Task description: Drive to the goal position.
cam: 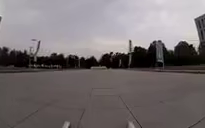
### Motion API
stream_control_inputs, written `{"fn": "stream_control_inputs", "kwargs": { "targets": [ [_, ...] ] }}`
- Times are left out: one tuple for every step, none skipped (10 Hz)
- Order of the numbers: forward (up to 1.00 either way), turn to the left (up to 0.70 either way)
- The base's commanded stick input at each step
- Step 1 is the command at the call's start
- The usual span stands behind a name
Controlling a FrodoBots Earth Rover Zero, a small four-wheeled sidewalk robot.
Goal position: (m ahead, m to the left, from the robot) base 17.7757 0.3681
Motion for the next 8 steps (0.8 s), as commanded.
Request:
{"fn": "stream_control_inputs", "kwargs": {
  "targets": [
    [0.60,0.00],
    [0.60,0.00],
    [0.60,0.00],
    [0.60,0.00],
    [0.60,0.00],
    [0.60,0.00],
    [0.60,0.00],
    [0.60,0.00]
  ]
}}
